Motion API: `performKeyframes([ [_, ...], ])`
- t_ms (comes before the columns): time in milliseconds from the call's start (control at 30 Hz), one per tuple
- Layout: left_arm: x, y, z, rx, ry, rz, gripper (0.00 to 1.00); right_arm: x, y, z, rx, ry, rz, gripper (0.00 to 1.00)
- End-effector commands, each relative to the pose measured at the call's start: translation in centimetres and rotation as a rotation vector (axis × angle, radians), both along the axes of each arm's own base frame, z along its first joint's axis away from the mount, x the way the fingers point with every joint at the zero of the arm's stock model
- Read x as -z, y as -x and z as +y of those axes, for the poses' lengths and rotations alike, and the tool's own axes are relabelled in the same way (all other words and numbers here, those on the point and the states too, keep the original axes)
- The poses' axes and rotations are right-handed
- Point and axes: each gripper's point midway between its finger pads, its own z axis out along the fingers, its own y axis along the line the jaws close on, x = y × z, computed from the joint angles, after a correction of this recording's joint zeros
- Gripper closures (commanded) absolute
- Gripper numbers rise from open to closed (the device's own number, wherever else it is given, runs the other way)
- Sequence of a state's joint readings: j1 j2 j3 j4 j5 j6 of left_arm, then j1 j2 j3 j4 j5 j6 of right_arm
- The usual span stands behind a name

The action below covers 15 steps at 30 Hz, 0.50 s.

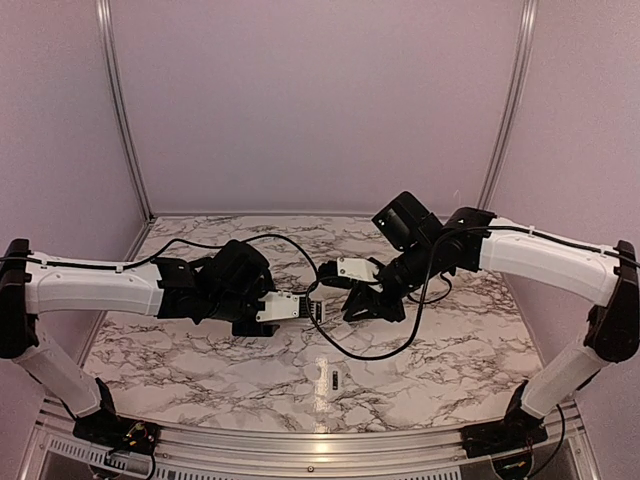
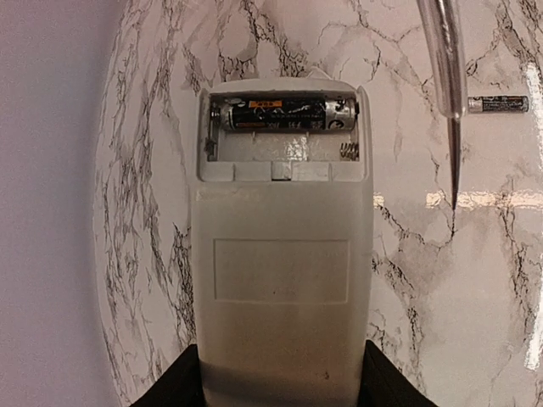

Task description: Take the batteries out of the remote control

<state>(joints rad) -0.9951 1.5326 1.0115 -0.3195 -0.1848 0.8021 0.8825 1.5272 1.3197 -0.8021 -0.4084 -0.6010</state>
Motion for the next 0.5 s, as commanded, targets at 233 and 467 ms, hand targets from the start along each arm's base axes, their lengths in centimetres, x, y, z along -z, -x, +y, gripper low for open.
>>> performKeyframes([
  [233, -2.7, 1.0, -0.6, -0.066, 0.148, 0.074, 0.79, -4.5, -1.1, -0.8, 0.163, -0.148, -0.100, 1.00],
  [467, -3.5, 0.6, -0.4, -0.134, 0.188, 0.087, 0.79, -6.9, -1.9, -2.8, 0.391, -0.259, -0.100, 1.00],
])
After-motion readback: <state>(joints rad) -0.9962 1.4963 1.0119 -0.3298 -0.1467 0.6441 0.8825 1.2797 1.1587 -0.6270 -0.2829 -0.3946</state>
